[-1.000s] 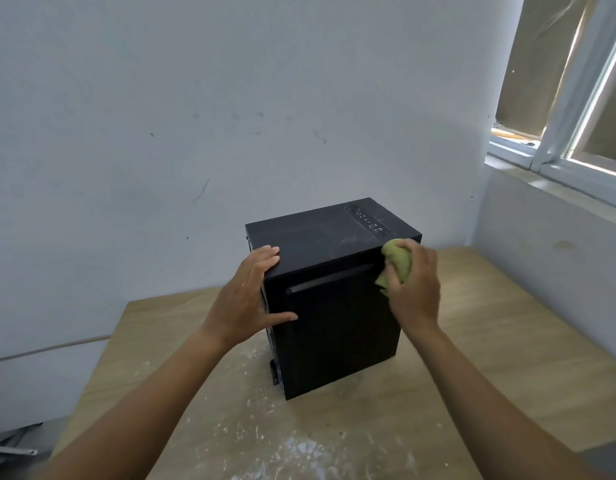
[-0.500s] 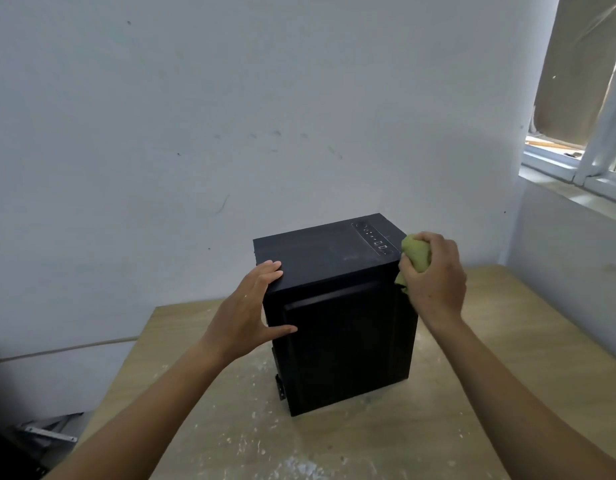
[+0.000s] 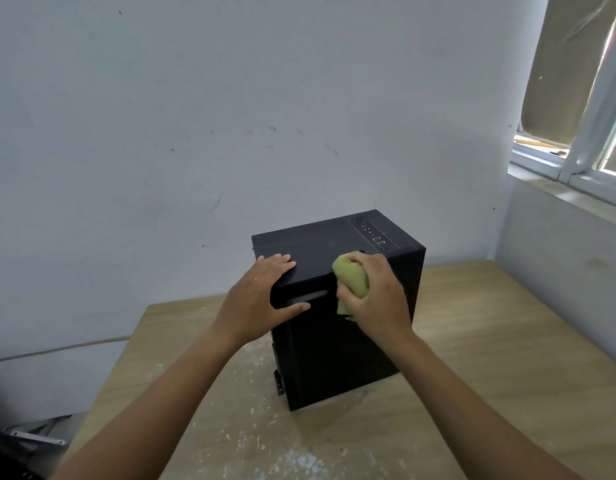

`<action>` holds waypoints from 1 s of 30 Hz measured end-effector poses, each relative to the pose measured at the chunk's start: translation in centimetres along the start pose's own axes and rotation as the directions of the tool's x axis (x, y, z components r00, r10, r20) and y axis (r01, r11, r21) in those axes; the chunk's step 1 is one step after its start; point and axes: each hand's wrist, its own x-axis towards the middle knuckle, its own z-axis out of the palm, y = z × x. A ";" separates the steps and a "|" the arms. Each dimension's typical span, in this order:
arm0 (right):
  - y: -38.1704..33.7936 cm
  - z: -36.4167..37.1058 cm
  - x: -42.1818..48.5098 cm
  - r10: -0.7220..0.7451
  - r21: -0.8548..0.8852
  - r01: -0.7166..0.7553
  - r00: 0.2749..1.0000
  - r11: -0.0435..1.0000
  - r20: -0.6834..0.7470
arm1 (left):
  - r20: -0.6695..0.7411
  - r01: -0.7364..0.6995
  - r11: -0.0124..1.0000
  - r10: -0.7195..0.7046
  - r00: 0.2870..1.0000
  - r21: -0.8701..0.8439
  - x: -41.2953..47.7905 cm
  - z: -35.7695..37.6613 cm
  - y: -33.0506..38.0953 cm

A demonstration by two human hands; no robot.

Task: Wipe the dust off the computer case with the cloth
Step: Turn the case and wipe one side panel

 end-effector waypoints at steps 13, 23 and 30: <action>6.0 -8.7 2.8 0.506 0.115 -0.494 0.848 0.862 -0.156 | 0.057 0.482 0.627 -0.573 0.818 -0.611 1.8 0.5 0.0; 5.7 -7.6 5.1 0.578 -0.057 -0.577 0.816 0.815 -0.002 | 0.118 0.585 0.692 -0.598 0.793 -0.422 7.6 -0.3 -3.3; 5.4 -4.8 6.4 0.607 -0.144 -0.597 0.793 0.789 0.041 | 0.156 0.634 0.637 -0.641 0.752 -0.437 10.0 1.1 -5.3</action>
